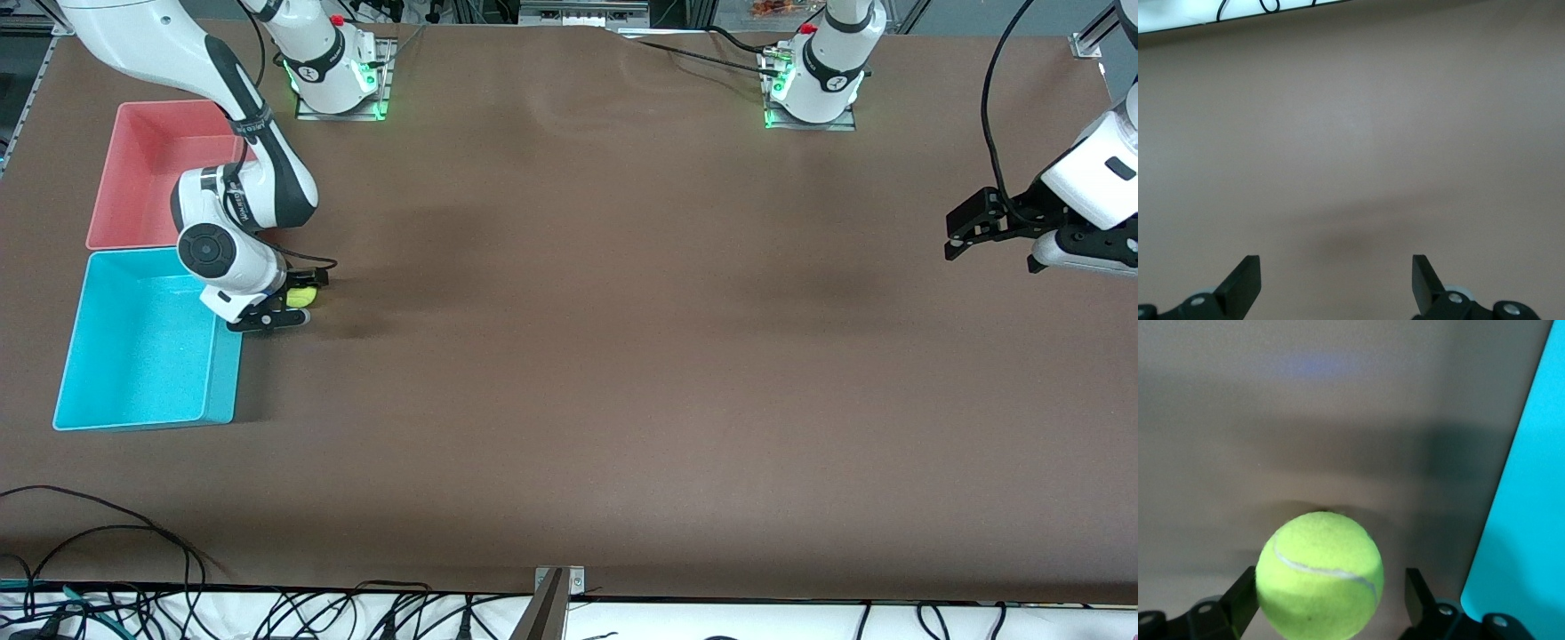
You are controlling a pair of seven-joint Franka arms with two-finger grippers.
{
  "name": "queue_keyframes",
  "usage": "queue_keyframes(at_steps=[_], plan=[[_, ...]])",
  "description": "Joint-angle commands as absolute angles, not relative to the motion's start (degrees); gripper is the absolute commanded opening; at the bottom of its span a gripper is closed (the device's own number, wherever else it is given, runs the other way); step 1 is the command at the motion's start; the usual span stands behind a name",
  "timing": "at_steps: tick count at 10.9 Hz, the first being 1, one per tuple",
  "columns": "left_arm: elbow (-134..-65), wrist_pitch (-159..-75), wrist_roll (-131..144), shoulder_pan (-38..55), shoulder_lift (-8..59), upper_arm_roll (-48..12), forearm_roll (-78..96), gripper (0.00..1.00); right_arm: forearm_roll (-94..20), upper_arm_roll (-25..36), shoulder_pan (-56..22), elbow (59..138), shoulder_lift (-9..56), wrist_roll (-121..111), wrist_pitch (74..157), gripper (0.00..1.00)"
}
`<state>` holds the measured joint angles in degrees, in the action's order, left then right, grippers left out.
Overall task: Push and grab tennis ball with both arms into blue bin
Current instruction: 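Lift the ball with the right gripper and carry it over the cyan bin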
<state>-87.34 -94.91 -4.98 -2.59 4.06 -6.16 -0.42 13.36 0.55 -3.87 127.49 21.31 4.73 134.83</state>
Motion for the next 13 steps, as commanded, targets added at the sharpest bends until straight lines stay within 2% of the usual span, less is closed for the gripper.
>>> queue_keyframes(at_steps=[1,2,3,5,7,8,11,13], plan=[[-85.0,-93.2,-5.3,-3.1,5.1,-6.4,-0.4,1.00,14.8,0.4,-3.9,126.7,22.6,6.3,136.0,0.90],[-85.3,-93.2,-4.1,-3.2,5.1,-6.5,-0.2,1.00,14.8,0.4,-4.0,126.7,22.7,6.3,136.2,0.84],[-85.3,-93.0,-2.8,-3.0,4.9,-6.9,-0.2,1.00,14.7,0.4,-4.0,126.7,22.7,6.3,136.1,0.60],[-85.4,-93.0,-2.9,-3.1,4.7,-6.9,-0.1,1.00,14.0,0.3,-4.0,126.0,22.8,7.5,136.1,0.31],[-85.3,-93.1,-2.7,-3.0,4.7,-7.0,0.0,1.00,14.1,0.4,-3.9,123.3,22.7,7.6,135.2,0.28],[-85.2,-93.1,-2.1,-3.1,4.2,-6.9,1.0,1.00,14.0,0.3,-3.9,120.8,22.3,7.6,132.0,0.28],[-85.1,-93.0,2.0,-3.1,4.1,-6.7,1.3,1.00,14.1,0.2,-4.0,107.5,22.5,7.3,116.1,0.28],[-85.3,-93.0,2.0,-3.2,4.1,-6.4,0.7,1.00,14.2,0.1,-3.9,103.0,22.2,6.0,109.1,0.28]])
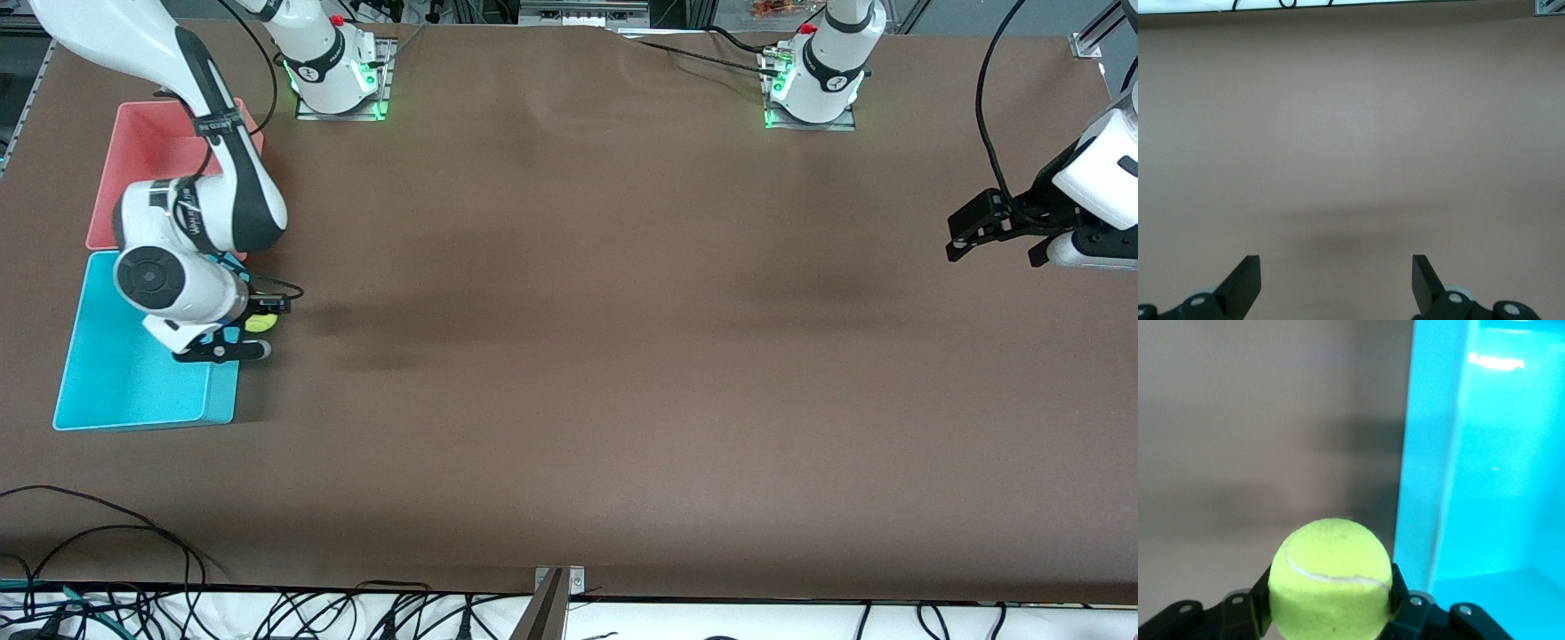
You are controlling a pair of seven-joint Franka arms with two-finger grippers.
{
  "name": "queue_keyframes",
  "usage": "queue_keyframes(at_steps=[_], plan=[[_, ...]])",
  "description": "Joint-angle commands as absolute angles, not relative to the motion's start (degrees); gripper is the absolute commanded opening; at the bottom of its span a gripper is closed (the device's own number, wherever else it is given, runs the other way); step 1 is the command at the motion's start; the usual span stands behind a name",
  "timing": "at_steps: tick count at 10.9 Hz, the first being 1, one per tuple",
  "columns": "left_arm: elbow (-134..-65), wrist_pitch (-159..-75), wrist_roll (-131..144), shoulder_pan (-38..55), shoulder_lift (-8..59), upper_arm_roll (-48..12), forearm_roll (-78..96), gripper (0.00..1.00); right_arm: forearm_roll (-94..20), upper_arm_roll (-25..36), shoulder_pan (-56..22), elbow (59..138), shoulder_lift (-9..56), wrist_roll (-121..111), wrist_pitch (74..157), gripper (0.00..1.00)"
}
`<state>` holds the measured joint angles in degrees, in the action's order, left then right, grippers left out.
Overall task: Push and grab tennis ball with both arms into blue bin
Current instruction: 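Lift the ball with the right gripper and carry it over the cyan bin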
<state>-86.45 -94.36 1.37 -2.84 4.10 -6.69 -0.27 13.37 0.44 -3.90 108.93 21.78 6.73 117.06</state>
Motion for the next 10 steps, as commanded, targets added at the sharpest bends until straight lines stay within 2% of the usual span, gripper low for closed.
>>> queue_keyframes(at_steps=[1,5,8,10], plan=[[-85.3,-92.8,2.0,-3.2,4.1,-6.5,0.7,1.00,13.7,0.0,-3.9,102.1,22.2,5.0,105.0,0.28],[-85.3,-92.8,2.3,-3.2,4.1,-6.5,0.7,1.00,13.4,0.8,-2.6,99.3,21.9,-0.4,103.6,0.28],[-85.3,-92.8,2.5,-3.1,4.1,-6.7,0.7,1.00,13.4,4.3,-1.8,94.2,21.4,-7.9,97.2,0.29],[-85.3,-92.8,2.6,-3.1,4.1,-6.7,0.7,1.00,11.0,5.6,0.4,94.0,21.4,-13.5,96.2,0.29]])
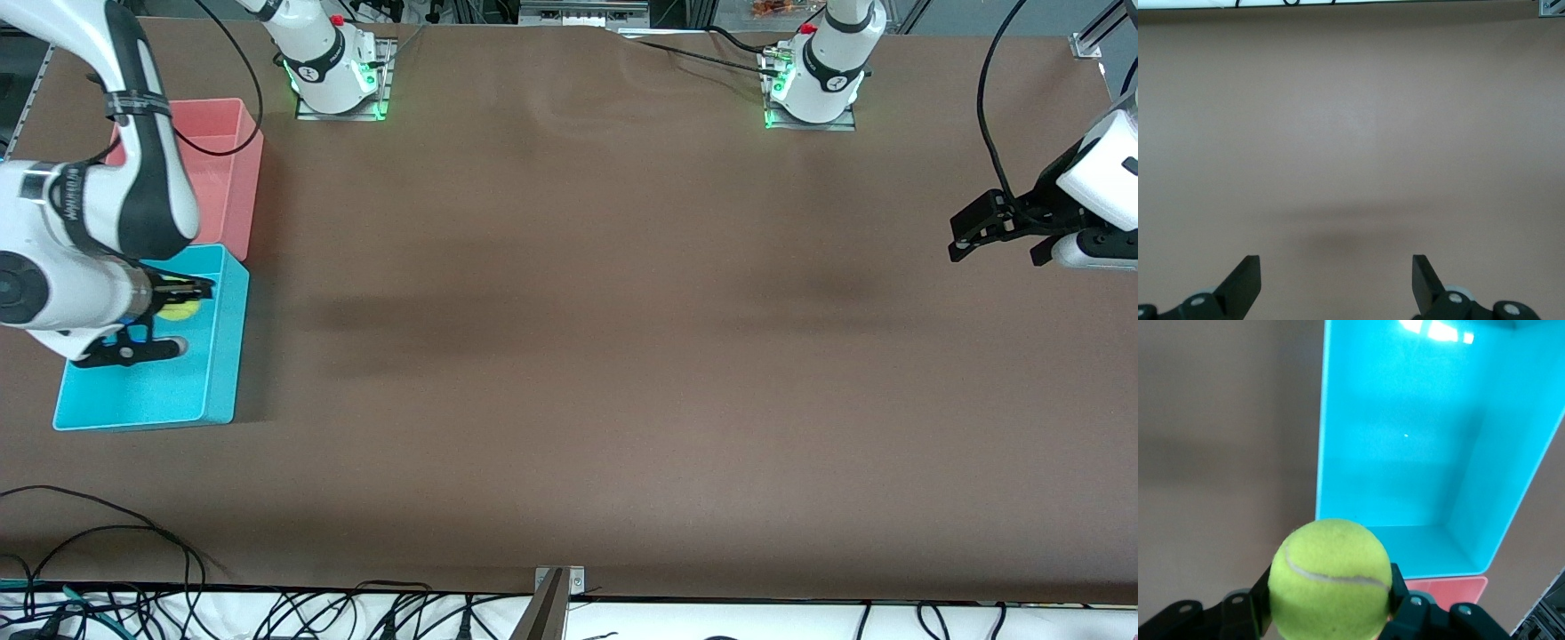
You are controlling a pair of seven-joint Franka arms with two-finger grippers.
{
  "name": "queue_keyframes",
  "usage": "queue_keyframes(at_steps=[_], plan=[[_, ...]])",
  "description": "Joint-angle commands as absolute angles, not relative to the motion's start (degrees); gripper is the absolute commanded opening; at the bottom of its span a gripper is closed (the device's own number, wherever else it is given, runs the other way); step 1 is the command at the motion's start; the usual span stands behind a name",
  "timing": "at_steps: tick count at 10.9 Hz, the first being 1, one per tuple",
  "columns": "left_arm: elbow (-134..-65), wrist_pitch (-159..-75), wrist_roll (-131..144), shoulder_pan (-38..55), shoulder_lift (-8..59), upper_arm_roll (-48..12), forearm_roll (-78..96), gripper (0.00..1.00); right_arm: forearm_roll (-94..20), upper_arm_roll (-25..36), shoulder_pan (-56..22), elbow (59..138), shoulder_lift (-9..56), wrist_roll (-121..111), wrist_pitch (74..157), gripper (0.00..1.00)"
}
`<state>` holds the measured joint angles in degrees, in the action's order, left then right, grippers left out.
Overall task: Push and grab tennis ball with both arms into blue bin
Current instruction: 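Lift the ball with the right gripper and carry it over the cyan bin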
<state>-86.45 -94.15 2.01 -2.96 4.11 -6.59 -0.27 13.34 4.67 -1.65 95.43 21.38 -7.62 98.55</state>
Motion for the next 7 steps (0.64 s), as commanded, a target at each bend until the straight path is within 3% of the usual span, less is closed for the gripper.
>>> queue_keyframes(at_steps=[1,7], plan=[[-85.4,-92.8,2.6,-3.2,4.1,-6.6,0.7,1.00,9.2,5.8,2.1,94.0,21.5,-16.2,95.2,0.29],[-85.6,-92.8,3.6,-3.1,4.1,-6.8,0.7,1.00,5.1,5.7,8.4,94.9,27.0,-26.2,94.2,0.28]])
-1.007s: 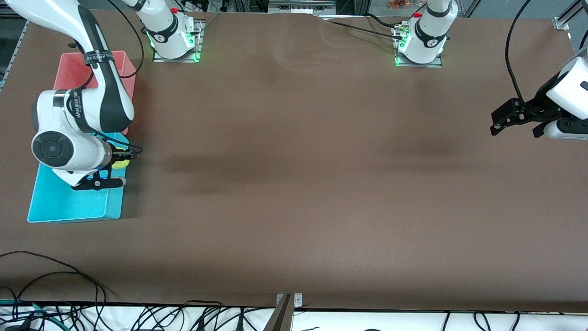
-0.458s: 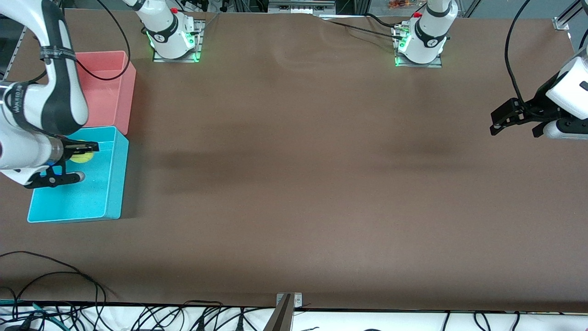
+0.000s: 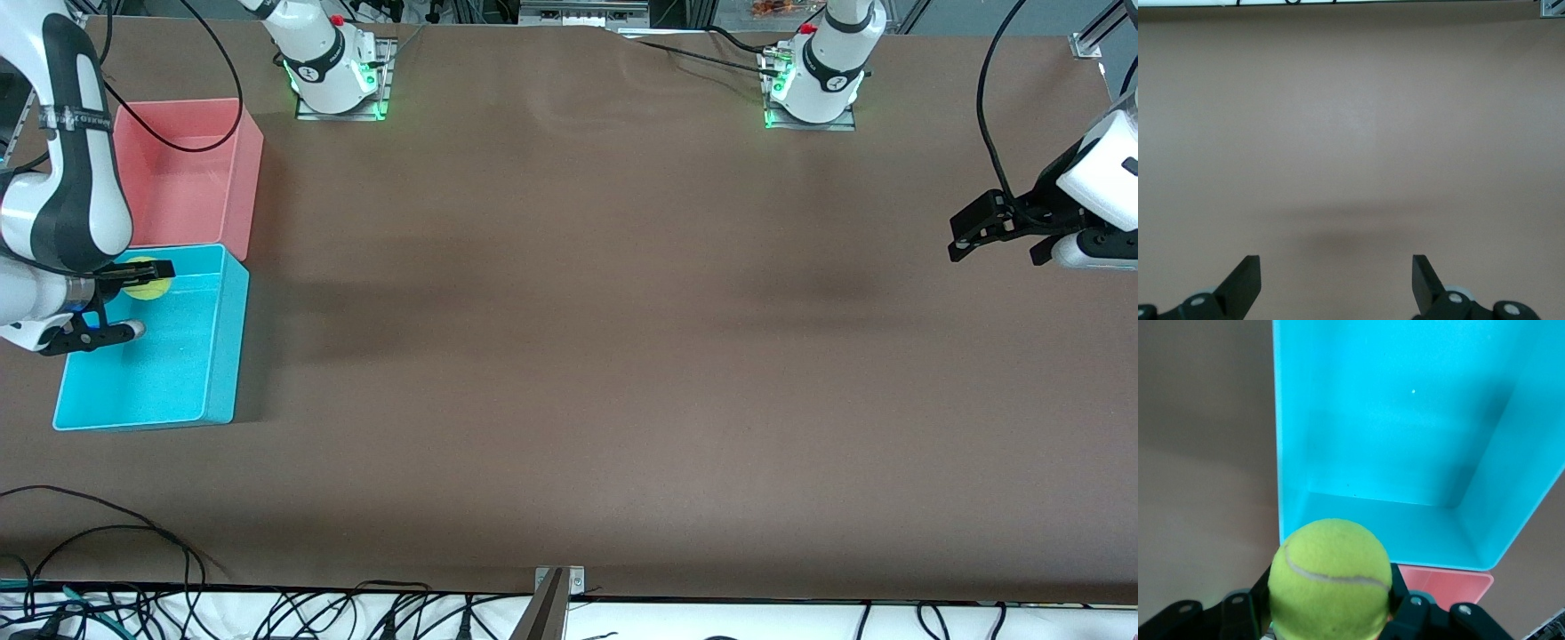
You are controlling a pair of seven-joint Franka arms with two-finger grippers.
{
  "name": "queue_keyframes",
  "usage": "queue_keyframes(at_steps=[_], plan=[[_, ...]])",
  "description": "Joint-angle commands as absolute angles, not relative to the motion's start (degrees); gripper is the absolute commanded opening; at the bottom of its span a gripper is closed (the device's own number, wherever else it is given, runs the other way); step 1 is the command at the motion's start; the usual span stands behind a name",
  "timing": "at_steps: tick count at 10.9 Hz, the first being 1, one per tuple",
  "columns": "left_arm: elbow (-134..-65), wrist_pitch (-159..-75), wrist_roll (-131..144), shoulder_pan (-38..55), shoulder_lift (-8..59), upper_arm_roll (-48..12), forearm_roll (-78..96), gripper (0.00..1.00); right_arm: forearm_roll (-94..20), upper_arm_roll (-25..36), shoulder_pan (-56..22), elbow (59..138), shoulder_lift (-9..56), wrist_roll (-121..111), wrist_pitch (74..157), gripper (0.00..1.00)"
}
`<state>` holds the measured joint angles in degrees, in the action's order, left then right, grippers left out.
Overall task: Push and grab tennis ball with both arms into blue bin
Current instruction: 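Lift the ball with the right gripper and carry it over the cyan bin, then lower the ball into the cyan bin and open the right gripper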
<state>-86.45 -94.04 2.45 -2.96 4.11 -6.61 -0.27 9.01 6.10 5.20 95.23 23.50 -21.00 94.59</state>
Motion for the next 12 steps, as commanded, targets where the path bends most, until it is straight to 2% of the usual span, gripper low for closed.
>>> queue_keyframes(at_steps=[1,3,9,10,11,12], plan=[[-85.7,-92.8,3.6,-3.1,4.1,-6.8,0.7,1.00,3.4,5.7,10.1,94.9,29.0,-29.4,95.6,0.28],[-85.6,-92.8,3.7,-3.1,4.2,-6.9,0.7,1.00,1.5,5.7,10.5,95.0,31.6,-33.4,99.6,0.28],[-85.6,-92.9,3.7,-3.1,4.3,-6.9,0.7,1.00,-0.2,5.5,12.7,95.6,36.7,-38.5,101.2,0.30],[-85.7,-92.9,3.7,-3.1,4.3,-6.9,0.7,1.00,-0.2,5.5,12.7,95.6,36.8,-38.5,101.2,0.51],[-85.6,-92.9,3.7,-3.1,4.3,-6.9,0.7,1.00,-0.3,5.5,12.7,95.3,36.8,-38.5,101.2,0.77],[-85.7,-92.9,3.7,-3.1,4.3,-6.9,0.7,1.00,-0.4,5.6,12.7,95.0,36.7,-38.5,101.3,0.78]])
